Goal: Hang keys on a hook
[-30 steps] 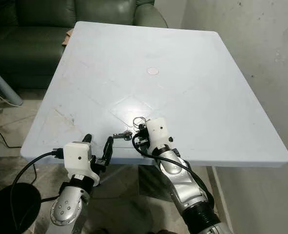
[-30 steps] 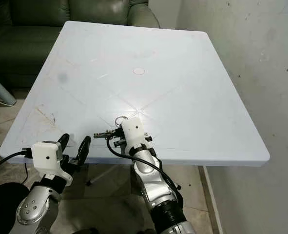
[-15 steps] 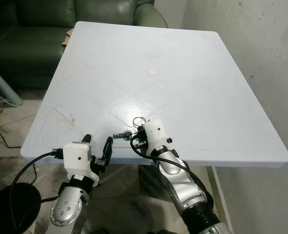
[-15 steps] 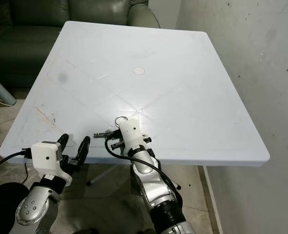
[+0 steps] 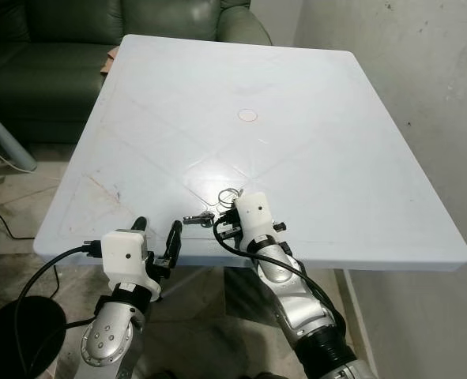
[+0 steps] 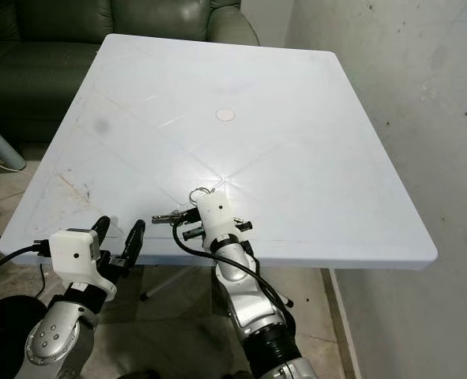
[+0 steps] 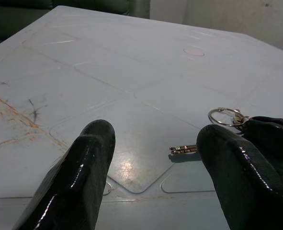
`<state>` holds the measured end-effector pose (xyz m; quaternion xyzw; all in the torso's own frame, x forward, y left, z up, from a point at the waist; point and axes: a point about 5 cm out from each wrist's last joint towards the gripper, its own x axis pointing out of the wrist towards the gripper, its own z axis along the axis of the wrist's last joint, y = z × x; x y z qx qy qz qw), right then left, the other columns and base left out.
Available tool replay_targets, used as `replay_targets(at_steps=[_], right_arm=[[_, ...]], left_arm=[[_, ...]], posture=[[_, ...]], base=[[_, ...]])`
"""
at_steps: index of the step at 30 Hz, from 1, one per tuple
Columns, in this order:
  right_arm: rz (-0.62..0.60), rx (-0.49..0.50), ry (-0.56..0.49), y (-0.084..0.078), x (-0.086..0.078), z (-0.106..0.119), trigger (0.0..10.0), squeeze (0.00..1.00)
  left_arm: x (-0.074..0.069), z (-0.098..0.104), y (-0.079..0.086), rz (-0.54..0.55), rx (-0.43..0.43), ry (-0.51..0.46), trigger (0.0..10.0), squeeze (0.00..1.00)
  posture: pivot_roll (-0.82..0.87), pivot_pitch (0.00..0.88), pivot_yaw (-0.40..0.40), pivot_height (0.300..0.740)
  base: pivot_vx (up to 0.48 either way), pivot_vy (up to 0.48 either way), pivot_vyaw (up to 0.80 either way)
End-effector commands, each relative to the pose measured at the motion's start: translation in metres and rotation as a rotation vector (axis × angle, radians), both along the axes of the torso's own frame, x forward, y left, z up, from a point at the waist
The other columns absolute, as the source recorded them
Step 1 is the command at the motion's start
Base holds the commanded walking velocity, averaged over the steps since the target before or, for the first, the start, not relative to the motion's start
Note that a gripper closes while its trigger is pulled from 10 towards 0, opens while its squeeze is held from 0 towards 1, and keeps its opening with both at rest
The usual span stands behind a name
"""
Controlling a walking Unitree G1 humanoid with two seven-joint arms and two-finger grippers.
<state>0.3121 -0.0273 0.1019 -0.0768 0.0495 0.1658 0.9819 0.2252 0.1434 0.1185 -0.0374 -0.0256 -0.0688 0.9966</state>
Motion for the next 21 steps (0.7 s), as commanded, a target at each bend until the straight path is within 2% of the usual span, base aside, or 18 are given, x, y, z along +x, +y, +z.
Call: replay_targets(at_steps=[1, 6, 10, 17, 21], right_arm=[[0.008, 0.018, 0.008, 0.006, 0.000, 0.001, 0.0, 0.00], [0.033, 0.098, -0.037, 0.004, 0.000, 0.009, 0.0, 0.00], [0.032, 0.218, -0.124, -0.008, 0.002, 0.024, 0.0, 0.00], [0.001, 0.384, -0.141, -0.029, 0.014, 0.040, 0.0, 0.00], [0.002, 0.397, -0.145, -0.032, 0.015, 0.041, 0.0, 0.00]], left_arm=[[-0.002, 0.001, 0.000, 0.003, 0.002, 0.003, 10.0, 0.00], [-0.001, 0.002, 0.000, 0.004, 0.002, -0.001, 10.0, 0.00], [0.000, 0.002, 0.000, 0.005, 0.002, -0.004, 10.0, 0.00], [0.006, 0.003, -0.002, -0.007, 0.004, -0.014, 10.0, 0.00], [0.007, 0.004, -0.002, -0.009, 0.005, -0.017, 10.0, 0.00]], posture=[[-0.01, 0.150, -0.075, 0.740], [-0.01, 0.148, -0.074, 0.740], [-0.01, 0.144, -0.070, 0.740], [-0.02, 0.132, -0.062, 0.740], [-0.02, 0.132, -0.062, 0.740]], base=[[0.000, 0.000, 0.00], [0.000, 0.000, 0.00], [0.000, 0.000, 0.00], [0.000, 0.000, 0.00], [0.000, 0.000, 0.00]])
